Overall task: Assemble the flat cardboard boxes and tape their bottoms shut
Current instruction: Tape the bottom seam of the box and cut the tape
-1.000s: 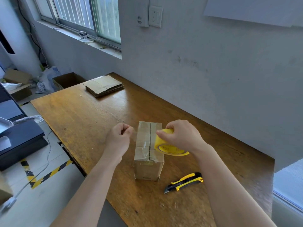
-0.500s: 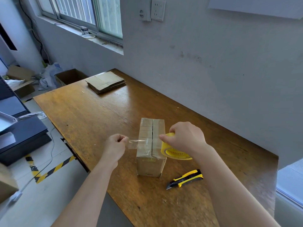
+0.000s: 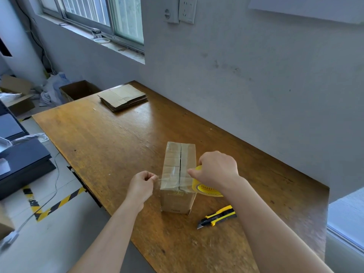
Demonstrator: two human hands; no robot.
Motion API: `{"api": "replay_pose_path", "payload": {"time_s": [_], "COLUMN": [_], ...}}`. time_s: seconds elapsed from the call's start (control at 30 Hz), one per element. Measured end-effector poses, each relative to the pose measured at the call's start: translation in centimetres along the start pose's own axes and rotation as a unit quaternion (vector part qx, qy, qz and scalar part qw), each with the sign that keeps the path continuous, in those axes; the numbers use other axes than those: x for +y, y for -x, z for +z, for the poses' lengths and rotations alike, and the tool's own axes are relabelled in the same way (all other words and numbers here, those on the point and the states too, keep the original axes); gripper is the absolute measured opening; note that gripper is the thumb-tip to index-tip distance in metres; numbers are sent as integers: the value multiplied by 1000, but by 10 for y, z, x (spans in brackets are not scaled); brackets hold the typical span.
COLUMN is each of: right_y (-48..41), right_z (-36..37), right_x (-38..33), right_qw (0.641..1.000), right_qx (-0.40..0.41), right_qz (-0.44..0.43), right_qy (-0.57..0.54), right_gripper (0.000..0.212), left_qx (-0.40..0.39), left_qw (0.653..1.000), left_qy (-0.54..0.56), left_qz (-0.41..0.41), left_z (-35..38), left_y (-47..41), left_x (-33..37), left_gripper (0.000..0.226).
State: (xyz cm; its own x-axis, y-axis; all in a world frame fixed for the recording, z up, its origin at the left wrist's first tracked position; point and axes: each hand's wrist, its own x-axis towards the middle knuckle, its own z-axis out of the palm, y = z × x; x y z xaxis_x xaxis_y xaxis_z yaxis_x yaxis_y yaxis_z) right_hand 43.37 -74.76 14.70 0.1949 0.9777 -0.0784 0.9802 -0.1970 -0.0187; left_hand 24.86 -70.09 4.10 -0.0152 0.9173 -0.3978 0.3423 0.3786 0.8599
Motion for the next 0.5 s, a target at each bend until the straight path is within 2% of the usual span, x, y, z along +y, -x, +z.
{"api": "replay_pose_path", "payload": {"time_s": [0.13,0.3,0.4,0.5], "right_y": [-1,-2,-2,-3], "right_z": [2,4,6,6], "right_x": [1,2,2,2], "right_qw": [1000,999,999,999], "right_qx": [0,-2,1,3], "right_qz": [6,15,16,21], "right_qy": [-11,-37,-44,-43], "right_gripper": [49,46,45,44], "left_qx": [-28,-61,-81,-51], "left_qw": [998,985,979,974], "left_qy": [30,93,85,121], "left_qz": [-39,-135,-166,-183], "left_z": [9,17,17,15], "left_y": [-3,-5,-5,-6], "left_x": [-6,-5,-6,-3], "left_gripper": [21,10,21,13]}}
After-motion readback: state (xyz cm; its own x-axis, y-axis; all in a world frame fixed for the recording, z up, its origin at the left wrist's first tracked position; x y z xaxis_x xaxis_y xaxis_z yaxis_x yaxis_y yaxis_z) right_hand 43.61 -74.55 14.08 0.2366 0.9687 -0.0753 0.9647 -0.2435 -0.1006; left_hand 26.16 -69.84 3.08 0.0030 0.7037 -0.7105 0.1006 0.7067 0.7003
